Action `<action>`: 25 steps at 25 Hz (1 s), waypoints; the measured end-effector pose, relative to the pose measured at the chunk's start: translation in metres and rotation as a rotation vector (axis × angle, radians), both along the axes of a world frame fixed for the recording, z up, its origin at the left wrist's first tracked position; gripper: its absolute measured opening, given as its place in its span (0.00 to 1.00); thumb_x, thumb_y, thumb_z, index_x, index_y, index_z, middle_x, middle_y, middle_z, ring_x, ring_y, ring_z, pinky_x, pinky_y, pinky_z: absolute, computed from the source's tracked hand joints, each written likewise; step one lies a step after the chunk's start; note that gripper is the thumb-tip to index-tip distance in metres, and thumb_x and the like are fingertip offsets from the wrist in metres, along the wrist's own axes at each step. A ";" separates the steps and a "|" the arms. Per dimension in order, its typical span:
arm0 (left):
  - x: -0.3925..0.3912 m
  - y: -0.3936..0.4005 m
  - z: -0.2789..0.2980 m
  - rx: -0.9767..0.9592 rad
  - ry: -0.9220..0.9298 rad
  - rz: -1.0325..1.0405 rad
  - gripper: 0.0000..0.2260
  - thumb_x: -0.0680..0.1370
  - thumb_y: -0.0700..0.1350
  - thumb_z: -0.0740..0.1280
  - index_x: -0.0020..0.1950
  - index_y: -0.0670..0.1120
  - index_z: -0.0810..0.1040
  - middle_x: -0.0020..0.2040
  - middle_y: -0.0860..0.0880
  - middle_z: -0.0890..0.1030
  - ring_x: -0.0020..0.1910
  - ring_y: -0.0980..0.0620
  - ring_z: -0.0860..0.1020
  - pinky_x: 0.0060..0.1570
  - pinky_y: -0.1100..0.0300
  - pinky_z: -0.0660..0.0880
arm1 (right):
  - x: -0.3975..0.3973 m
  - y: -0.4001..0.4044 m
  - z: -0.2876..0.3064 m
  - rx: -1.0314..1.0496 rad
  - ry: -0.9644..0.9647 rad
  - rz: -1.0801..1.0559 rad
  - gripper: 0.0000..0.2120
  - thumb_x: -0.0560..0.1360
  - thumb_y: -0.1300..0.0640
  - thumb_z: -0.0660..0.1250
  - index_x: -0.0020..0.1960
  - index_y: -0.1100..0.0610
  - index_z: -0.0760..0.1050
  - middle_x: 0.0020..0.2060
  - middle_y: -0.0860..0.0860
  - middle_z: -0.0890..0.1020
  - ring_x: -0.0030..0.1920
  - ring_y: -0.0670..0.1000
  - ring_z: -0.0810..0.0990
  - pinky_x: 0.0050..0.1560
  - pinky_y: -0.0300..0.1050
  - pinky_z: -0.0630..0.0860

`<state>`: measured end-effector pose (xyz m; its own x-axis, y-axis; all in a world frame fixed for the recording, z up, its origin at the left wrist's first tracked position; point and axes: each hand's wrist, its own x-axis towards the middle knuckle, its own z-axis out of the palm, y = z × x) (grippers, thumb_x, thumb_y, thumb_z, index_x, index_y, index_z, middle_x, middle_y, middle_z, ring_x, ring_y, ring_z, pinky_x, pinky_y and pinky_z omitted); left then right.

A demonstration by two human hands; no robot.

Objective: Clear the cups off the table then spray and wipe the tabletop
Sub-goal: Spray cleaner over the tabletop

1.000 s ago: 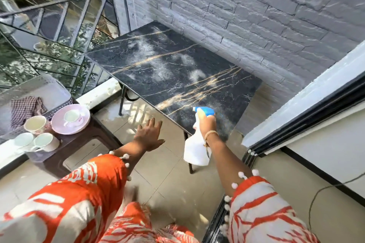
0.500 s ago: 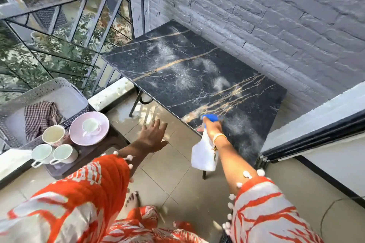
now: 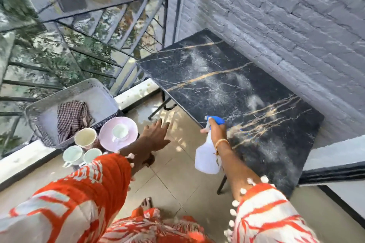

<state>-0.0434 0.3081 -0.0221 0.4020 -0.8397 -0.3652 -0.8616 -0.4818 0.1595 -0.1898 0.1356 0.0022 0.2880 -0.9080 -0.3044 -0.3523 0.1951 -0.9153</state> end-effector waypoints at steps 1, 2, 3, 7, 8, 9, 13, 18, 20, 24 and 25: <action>0.011 0.011 -0.001 0.004 0.016 0.047 0.35 0.77 0.60 0.63 0.78 0.47 0.53 0.76 0.40 0.58 0.74 0.40 0.62 0.67 0.40 0.66 | 0.021 0.010 0.000 0.009 -0.018 0.059 0.11 0.78 0.70 0.58 0.46 0.65 0.79 0.33 0.54 0.75 0.22 0.44 0.76 0.21 0.33 0.69; 0.021 0.024 -0.004 0.017 0.033 0.105 0.34 0.77 0.59 0.63 0.77 0.47 0.54 0.75 0.40 0.59 0.73 0.40 0.64 0.65 0.41 0.67 | 0.043 0.020 -0.003 0.014 -0.024 0.107 0.11 0.78 0.69 0.59 0.45 0.63 0.79 0.32 0.53 0.76 0.22 0.44 0.77 0.22 0.33 0.69; 0.032 0.038 -0.007 0.030 0.048 0.169 0.34 0.77 0.58 0.64 0.77 0.47 0.55 0.74 0.41 0.60 0.72 0.40 0.64 0.65 0.41 0.68 | 0.064 0.032 -0.005 0.028 -0.033 0.164 0.11 0.78 0.69 0.60 0.45 0.62 0.80 0.32 0.52 0.77 0.22 0.43 0.77 0.23 0.34 0.70; 0.065 0.092 -0.022 0.040 0.110 0.405 0.32 0.76 0.56 0.66 0.76 0.46 0.59 0.73 0.40 0.63 0.71 0.39 0.66 0.65 0.41 0.68 | 0.136 0.080 -0.014 0.068 -0.064 0.357 0.07 0.76 0.67 0.66 0.53 0.67 0.78 0.32 0.51 0.76 0.24 0.38 0.75 0.30 0.32 0.72; 0.071 0.106 -0.024 0.059 0.105 0.434 0.32 0.76 0.55 0.66 0.76 0.45 0.59 0.72 0.39 0.64 0.70 0.39 0.66 0.65 0.41 0.69 | 0.151 0.093 -0.017 0.068 -0.061 0.401 0.06 0.75 0.65 0.68 0.52 0.65 0.79 0.31 0.51 0.77 0.25 0.37 0.74 0.33 0.33 0.72; 0.077 0.118 -0.029 0.078 0.106 0.463 0.32 0.76 0.55 0.66 0.76 0.44 0.59 0.71 0.39 0.65 0.69 0.39 0.67 0.64 0.41 0.69 | 0.166 0.106 -0.020 0.057 -0.056 0.455 0.06 0.74 0.63 0.70 0.50 0.64 0.80 0.32 0.51 0.78 0.29 0.40 0.75 0.37 0.37 0.73; 0.093 0.147 -0.035 0.121 0.167 0.663 0.30 0.76 0.55 0.67 0.73 0.45 0.61 0.68 0.39 0.67 0.66 0.38 0.70 0.59 0.41 0.72 | 0.216 0.144 -0.027 -0.008 -0.011 0.674 0.06 0.72 0.58 0.74 0.41 0.57 0.77 0.36 0.55 0.76 0.37 0.51 0.73 0.41 0.43 0.70; 0.119 0.149 -0.035 0.041 0.230 0.894 0.27 0.76 0.54 0.68 0.70 0.45 0.64 0.68 0.39 0.68 0.67 0.38 0.70 0.61 0.43 0.71 | 0.269 0.146 -0.019 -0.051 -0.031 0.900 0.07 0.72 0.56 0.74 0.41 0.56 0.77 0.33 0.51 0.75 0.30 0.45 0.69 0.31 0.31 0.66; 0.134 0.143 -0.034 -0.020 0.230 0.954 0.27 0.76 0.54 0.68 0.70 0.44 0.66 0.67 0.38 0.69 0.67 0.38 0.70 0.62 0.45 0.71 | 0.289 0.140 -0.020 -0.055 -0.036 0.966 0.06 0.72 0.57 0.74 0.44 0.55 0.78 0.31 0.48 0.74 0.30 0.43 0.69 0.31 0.30 0.66; 0.168 0.144 -0.036 -0.092 0.235 1.019 0.29 0.76 0.52 0.68 0.74 0.44 0.64 0.67 0.36 0.70 0.66 0.37 0.71 0.63 0.46 0.70 | 0.336 0.138 -0.023 -0.107 0.001 0.985 0.08 0.72 0.55 0.74 0.47 0.59 0.81 0.34 0.53 0.76 0.33 0.51 0.70 0.34 0.41 0.68; 0.178 0.149 -0.041 -0.087 0.240 1.030 0.29 0.76 0.52 0.68 0.74 0.44 0.64 0.67 0.36 0.70 0.65 0.36 0.72 0.63 0.45 0.71 | 0.349 0.139 -0.026 -0.142 0.035 1.004 0.10 0.73 0.54 0.73 0.48 0.60 0.81 0.34 0.54 0.76 0.35 0.53 0.71 0.36 0.43 0.67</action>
<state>0.1346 0.4566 -0.0629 0.8598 -0.1616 -0.4843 0.0149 -0.9403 0.3401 0.1596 0.2741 -0.0235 0.9309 -0.2795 -0.2350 -0.3203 -0.3157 -0.8932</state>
